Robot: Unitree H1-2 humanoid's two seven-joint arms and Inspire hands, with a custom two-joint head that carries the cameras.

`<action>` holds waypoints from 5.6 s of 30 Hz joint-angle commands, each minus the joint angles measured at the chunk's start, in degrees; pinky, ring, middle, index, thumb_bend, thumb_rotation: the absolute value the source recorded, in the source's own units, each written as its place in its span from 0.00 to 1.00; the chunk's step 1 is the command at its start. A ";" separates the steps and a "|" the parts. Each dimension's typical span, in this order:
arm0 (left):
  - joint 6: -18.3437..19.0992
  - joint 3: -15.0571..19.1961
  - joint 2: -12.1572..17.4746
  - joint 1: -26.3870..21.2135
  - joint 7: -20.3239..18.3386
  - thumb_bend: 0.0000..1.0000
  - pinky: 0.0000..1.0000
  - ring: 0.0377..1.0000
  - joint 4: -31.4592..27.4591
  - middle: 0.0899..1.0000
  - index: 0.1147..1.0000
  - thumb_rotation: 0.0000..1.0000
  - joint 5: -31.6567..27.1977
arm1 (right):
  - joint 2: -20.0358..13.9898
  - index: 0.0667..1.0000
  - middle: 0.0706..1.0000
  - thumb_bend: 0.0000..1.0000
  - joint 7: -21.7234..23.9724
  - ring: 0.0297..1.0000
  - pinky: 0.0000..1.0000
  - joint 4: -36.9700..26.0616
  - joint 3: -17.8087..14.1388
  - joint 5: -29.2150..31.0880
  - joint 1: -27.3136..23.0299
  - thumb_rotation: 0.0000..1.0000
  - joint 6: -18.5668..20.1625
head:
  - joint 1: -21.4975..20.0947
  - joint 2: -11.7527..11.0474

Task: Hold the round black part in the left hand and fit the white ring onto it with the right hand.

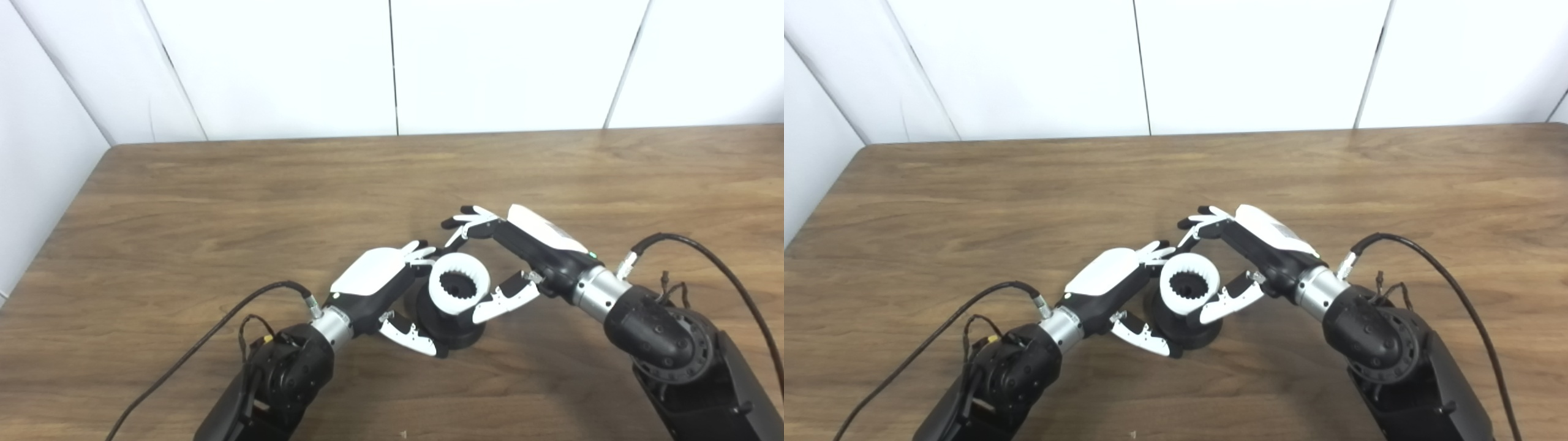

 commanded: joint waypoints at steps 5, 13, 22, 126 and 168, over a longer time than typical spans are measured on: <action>0.66 -0.81 0.12 0.79 -1.23 0.72 0.93 1.00 0.72 0.95 0.62 0.28 0.40 | 0.54 0.46 0.87 0.52 -0.75 0.98 0.89 -0.75 -0.84 0.14 -2.80 0.16 -2.19 | 0.02 0.03; 1.15 -0.74 0.00 0.81 -1.49 0.73 0.93 1.00 0.35 0.95 0.63 0.28 0.68 | 0.28 0.45 0.86 0.52 -0.11 0.98 0.88 0.27 0.47 -0.99 -2.87 0.16 -2.46 | 0.13 0.36; 1.37 -0.56 -0.08 0.99 -1.55 0.72 0.94 1.00 0.18 0.95 0.63 0.27 0.71 | 0.46 0.45 0.86 0.52 -0.43 0.98 0.88 1.37 0.78 -0.94 -2.63 0.16 -3.16 | 0.27 0.30; 3.59 -0.40 -0.16 0.30 -2.15 0.73 0.94 1.00 -2.01 0.94 0.62 0.25 1.01 | -0.80 0.45 0.87 0.52 2.65 0.98 0.88 0.99 1.88 -1.69 -1.76 0.16 -2.84 | 0.57 3.96; 3.83 -0.07 -0.63 0.11 -2.82 0.73 0.94 1.00 -2.61 0.94 0.62 0.28 1.36 | -2.41 0.75 0.88 0.97 3.05 0.97 0.87 3.01 1.90 -2.02 -0.43 0.49 -5.59 | 0.81 3.96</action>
